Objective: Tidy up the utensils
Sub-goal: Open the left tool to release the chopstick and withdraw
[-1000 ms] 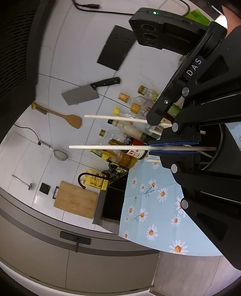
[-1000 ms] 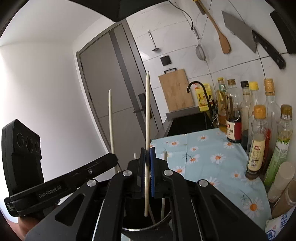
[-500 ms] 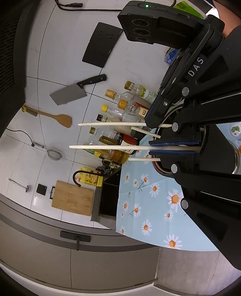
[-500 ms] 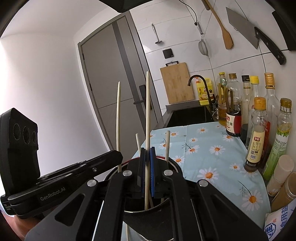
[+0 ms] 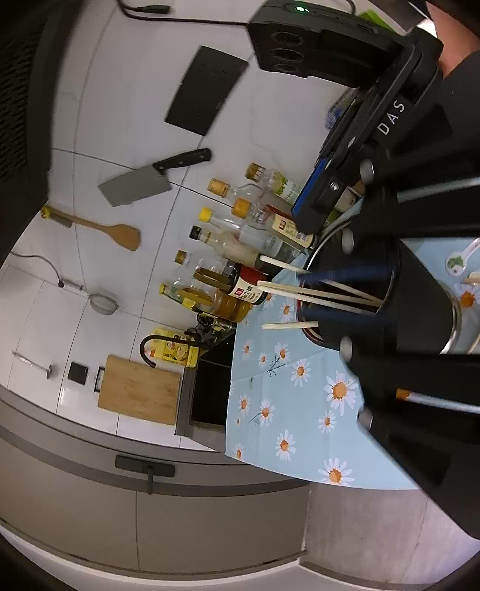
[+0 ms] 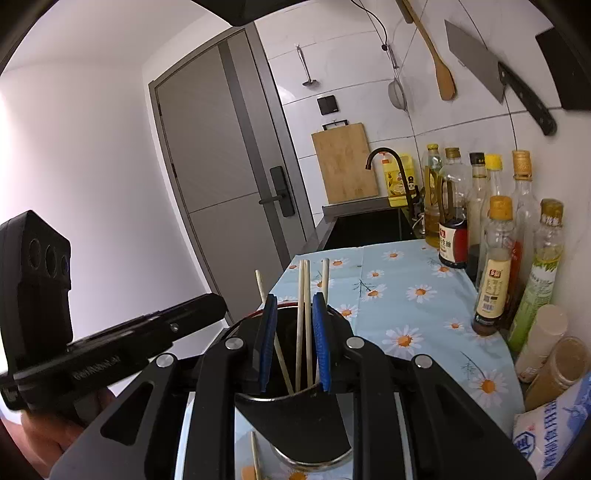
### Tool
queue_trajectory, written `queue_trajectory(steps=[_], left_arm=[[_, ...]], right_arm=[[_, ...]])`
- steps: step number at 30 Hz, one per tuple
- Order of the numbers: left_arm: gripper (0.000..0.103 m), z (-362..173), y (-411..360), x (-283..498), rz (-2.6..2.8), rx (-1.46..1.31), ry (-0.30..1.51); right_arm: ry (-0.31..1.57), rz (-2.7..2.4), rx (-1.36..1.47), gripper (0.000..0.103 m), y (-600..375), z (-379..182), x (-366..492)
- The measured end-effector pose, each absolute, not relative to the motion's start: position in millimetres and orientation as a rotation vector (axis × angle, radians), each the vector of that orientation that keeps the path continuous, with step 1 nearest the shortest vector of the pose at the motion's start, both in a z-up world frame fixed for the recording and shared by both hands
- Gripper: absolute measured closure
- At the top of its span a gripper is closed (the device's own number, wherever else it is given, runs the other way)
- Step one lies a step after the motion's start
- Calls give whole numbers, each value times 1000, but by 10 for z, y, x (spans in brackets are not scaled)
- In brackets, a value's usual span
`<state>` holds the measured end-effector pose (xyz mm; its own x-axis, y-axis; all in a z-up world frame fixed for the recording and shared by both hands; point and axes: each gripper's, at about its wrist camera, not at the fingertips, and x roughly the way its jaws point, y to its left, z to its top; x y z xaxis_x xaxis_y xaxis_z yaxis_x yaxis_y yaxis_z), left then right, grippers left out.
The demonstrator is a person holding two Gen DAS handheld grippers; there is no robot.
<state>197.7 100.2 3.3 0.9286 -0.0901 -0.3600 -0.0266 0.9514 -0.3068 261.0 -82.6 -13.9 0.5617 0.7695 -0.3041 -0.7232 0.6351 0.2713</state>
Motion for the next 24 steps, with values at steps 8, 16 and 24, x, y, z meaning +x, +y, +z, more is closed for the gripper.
queue_trajectory(steps=[8, 16, 24], left_arm=[[82, 155, 981, 1766, -35, -314, 400], [82, 125, 920, 1580, -53, -356, 447], [82, -47, 928, 1384, -32, -392, 504]], right_arm=[[435, 885, 109, 75, -1005, 24, 2448], [488, 886, 99, 71, -1215, 51, 2336], [607, 934, 36, 66, -1244, -110, 2281]])
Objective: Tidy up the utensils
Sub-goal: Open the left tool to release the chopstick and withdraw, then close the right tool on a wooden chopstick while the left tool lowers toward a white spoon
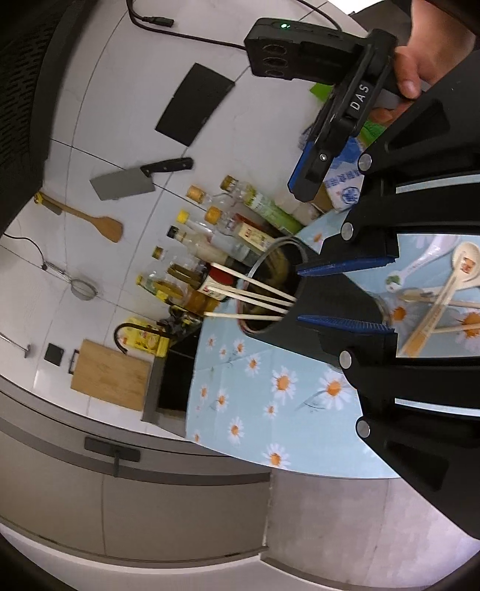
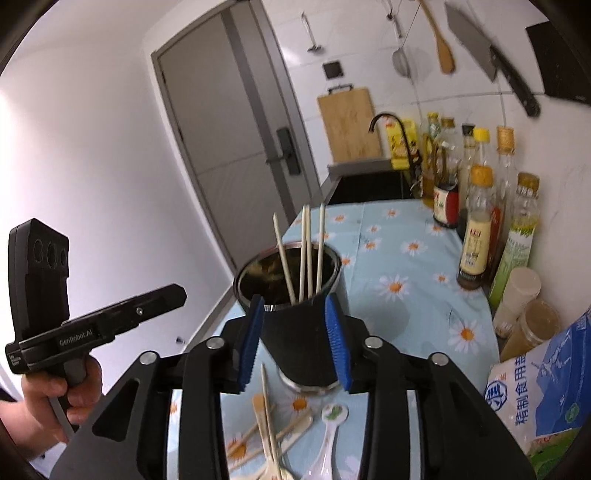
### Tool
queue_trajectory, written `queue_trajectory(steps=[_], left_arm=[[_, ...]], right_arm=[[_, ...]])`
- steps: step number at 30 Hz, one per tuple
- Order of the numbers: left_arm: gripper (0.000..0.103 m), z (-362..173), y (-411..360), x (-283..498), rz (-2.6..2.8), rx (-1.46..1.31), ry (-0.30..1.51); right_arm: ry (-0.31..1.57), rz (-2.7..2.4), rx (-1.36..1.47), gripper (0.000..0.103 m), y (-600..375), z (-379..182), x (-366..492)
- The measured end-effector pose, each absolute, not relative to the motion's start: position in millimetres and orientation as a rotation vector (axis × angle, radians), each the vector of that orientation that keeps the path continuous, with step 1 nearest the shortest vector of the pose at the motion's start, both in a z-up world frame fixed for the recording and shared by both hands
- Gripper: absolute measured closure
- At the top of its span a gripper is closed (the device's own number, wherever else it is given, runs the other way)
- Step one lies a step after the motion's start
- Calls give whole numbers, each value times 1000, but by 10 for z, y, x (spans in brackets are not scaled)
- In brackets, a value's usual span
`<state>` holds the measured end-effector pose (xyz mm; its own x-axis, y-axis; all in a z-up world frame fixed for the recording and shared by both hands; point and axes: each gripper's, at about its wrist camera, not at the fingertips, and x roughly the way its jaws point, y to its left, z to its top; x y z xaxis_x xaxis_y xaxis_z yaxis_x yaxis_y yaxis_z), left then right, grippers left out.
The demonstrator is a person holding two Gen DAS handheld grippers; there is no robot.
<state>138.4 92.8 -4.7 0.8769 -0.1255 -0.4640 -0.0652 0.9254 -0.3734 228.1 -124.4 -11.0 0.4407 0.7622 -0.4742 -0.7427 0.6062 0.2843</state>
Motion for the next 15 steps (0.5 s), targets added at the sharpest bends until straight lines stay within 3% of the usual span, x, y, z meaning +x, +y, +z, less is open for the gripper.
queue_trajectory(steps=[15], left_arm=[[82, -417, 1022, 1086, 43, -432, 613]], right_arm=[[805, 1054, -281, 66, -826, -503, 2181]])
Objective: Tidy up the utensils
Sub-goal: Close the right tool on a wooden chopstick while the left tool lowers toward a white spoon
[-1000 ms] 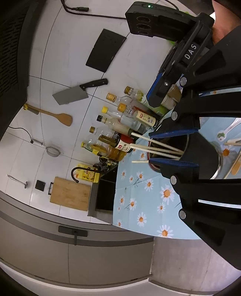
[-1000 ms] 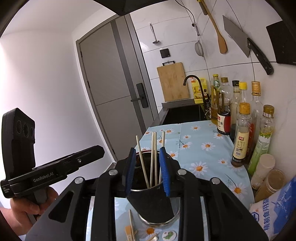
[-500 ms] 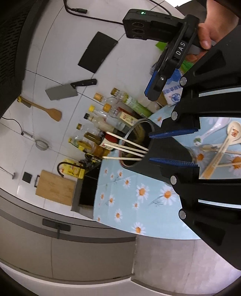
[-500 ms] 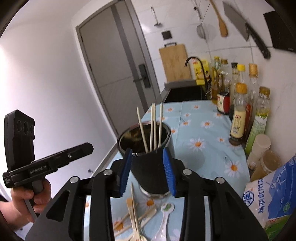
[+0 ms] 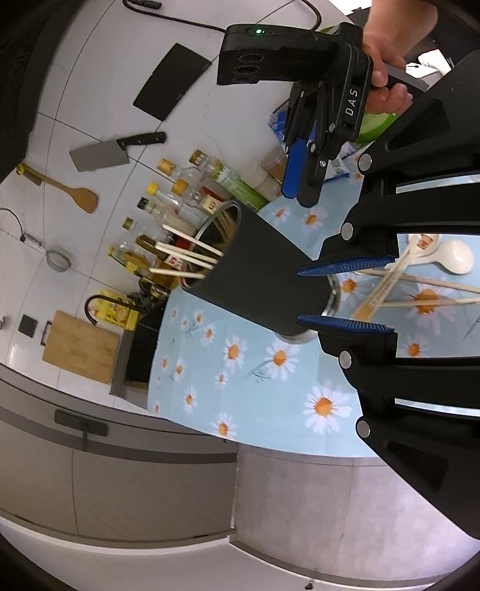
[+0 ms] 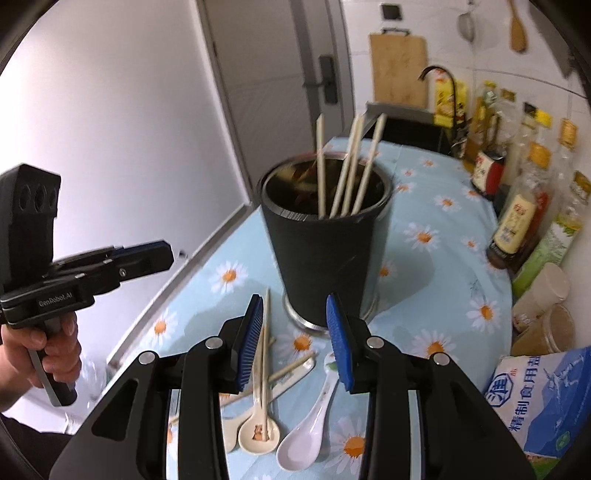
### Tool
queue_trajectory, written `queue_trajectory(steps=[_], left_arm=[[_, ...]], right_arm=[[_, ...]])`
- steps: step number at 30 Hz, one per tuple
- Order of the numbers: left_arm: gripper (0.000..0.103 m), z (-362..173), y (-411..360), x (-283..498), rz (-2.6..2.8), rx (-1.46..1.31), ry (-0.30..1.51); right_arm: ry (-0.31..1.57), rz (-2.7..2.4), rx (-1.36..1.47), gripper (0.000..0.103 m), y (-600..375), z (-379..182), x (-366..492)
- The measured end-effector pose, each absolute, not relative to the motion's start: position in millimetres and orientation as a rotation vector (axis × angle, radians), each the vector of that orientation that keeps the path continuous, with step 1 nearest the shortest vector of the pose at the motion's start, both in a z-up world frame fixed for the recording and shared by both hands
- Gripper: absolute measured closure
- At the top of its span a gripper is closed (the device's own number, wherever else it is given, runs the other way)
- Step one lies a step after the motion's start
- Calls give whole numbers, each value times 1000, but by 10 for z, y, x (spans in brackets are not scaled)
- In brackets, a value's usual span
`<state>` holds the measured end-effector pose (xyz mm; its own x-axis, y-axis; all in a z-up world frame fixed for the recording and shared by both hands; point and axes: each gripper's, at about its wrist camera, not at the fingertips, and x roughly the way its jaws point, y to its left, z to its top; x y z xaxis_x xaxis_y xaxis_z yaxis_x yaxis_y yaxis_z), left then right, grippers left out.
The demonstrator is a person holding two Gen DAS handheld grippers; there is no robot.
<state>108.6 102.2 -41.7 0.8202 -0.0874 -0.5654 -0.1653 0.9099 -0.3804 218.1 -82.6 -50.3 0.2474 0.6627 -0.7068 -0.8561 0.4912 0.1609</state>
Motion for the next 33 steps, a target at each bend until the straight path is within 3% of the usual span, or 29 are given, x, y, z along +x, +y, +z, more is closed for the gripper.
queue_trajectory(steps=[5, 8, 14, 33], left_arm=[[82, -618, 1055, 955, 61, -487, 649], [82, -753, 1056, 886, 59, -514, 677], [82, -965, 1101, 704, 77, -581, 694], [82, -1221, 1102, 562, 67, -655, 721]], right_arm=[[920, 1085, -386, 67, -584, -753, 2135], [992, 1077, -489, 80, -396, -963, 2125], [1094, 1068, -595, 85, -166, -1249, 2093], [1270, 983, -672, 90, 220, -1554, 2290]])
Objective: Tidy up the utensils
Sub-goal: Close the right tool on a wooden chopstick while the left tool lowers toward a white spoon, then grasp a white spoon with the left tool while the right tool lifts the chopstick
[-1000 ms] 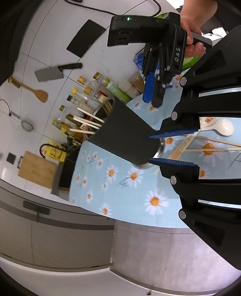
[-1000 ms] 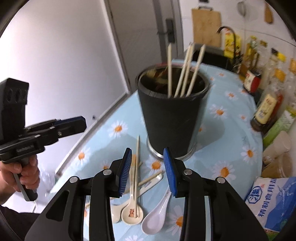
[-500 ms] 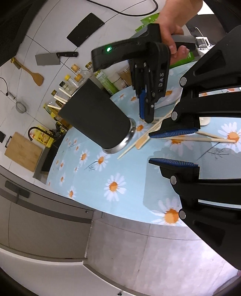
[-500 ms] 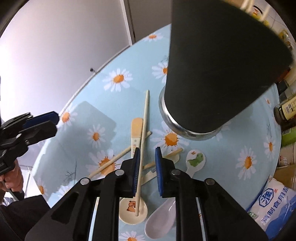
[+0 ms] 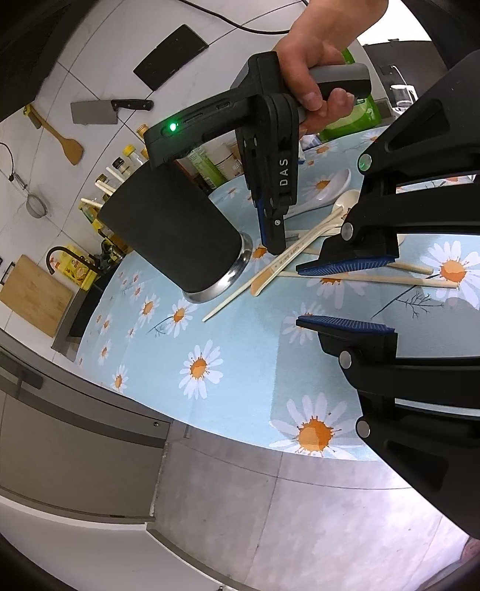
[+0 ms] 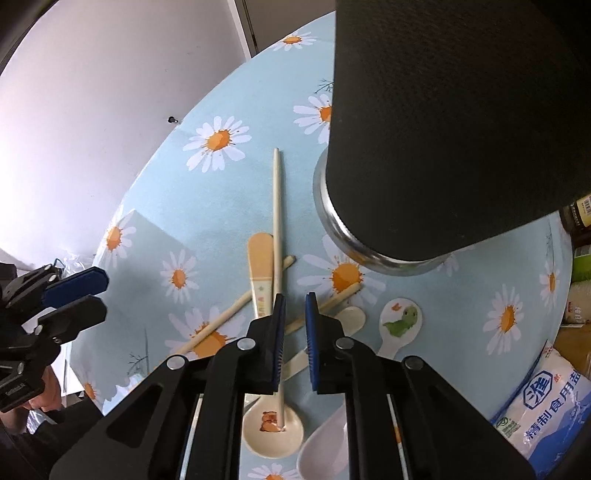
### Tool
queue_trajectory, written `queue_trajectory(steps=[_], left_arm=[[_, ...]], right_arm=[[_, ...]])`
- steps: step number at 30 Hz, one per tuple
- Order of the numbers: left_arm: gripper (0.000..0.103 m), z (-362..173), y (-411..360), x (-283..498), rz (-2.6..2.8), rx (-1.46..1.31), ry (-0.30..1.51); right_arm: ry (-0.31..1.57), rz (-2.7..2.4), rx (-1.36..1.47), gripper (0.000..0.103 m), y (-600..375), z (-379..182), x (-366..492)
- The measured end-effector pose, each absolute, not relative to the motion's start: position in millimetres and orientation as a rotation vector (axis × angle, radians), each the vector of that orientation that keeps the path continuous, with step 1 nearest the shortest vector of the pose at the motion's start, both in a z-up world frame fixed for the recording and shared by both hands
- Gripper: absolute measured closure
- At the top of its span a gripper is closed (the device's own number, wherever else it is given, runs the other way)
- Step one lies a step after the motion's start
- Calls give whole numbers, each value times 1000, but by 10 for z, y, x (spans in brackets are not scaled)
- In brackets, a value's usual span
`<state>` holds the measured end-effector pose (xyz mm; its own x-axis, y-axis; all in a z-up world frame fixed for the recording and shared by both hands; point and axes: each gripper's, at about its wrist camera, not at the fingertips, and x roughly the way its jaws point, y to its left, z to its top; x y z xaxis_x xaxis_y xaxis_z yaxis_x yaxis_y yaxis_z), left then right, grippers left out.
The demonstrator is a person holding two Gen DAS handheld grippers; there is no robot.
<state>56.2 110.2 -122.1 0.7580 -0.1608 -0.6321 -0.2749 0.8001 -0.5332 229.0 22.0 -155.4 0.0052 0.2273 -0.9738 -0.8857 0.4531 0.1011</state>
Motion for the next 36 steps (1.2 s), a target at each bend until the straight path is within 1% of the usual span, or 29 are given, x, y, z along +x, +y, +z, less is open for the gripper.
queue_trajectory(steps=[7, 20, 22, 24, 31, 36], left_arm=[[82, -1254, 1118, 609, 56, -669, 725], [82, -1271, 1125, 640, 61, -687, 727], [82, -1270, 1119, 649, 67, -688, 730], [82, -1268, 1111, 653, 69, -690, 731], [82, -1256, 1027, 677, 68, -706, 742], [82, -1238, 938, 760, 38, -749, 754]], right_arm=[[1270, 990, -658, 90, 225, -1473, 2264], [1295, 966, -757, 90, 307, -1607, 2118], [1281, 967, -769, 92, 323, -1650, 2088], [1280, 962, -772, 97, 331, -1669, 2076], [1275, 983, -743, 97, 252, -1645, 2081], [1251, 1005, -677, 97, 110, -1446, 2109]])
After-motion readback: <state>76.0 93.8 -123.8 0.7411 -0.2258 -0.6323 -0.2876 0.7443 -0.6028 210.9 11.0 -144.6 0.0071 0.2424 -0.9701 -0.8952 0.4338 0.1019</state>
